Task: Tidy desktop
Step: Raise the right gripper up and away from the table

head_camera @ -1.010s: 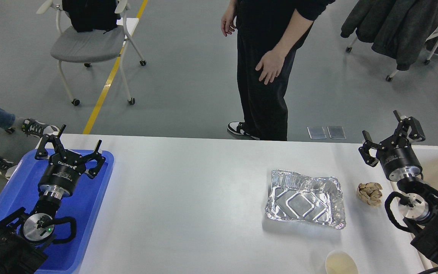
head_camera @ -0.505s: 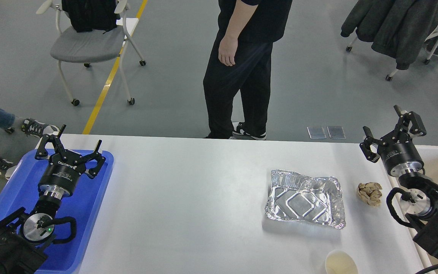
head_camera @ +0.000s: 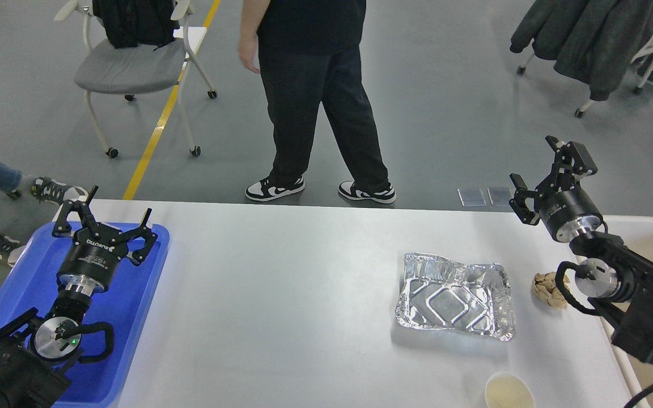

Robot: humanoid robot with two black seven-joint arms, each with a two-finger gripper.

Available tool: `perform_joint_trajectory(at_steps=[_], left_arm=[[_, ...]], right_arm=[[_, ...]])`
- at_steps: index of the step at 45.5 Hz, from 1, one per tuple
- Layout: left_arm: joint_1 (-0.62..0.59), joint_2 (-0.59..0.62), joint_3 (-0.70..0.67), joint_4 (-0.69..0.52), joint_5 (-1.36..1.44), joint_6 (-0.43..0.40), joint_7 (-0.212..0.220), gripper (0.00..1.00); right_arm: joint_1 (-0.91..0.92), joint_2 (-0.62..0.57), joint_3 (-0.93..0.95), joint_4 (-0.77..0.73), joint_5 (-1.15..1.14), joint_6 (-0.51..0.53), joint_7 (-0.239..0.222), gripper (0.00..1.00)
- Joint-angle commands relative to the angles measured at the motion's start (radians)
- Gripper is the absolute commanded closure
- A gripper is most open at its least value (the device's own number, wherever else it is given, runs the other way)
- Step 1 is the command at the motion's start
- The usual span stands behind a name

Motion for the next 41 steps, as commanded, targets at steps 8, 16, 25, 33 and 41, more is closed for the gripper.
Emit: perform_joint_trajectory(at_steps=[8, 16, 25, 33, 41], left_arm=[[-0.002, -0.002, 0.000, -0.001, 0.000, 0.000, 0.002, 0.01], [-0.002, -0.002, 0.000, -0.001, 0.000, 0.000, 0.002, 0.01], [-0.002, -0.002, 0.000, -0.001, 0.000, 0.000, 0.002, 0.01], [-0.002, -0.002, 0.000, -0.001, 0.000, 0.000, 0.002, 0.01], [-0.002, -0.002, 0.000, -0.001, 0.000, 0.000, 0.002, 0.01]], right_arm=[[0.340, -0.101, -0.691, 0.043, -0.004, -0.041, -0.002, 0.00], [0.477, -0.162, -0.996, 0.098, 0.000, -0.039, 0.000, 0.00], [0.683, -0.185, -1.256, 0.227, -0.001, 0.022, 0.000, 0.00], [0.915, -0.170, -1.538, 0.299, -0.060, 0.365, 0.000, 0.00], [1.072, -0.153, -1.650, 0.371, -0.201, 0.606, -0.002, 0.00]])
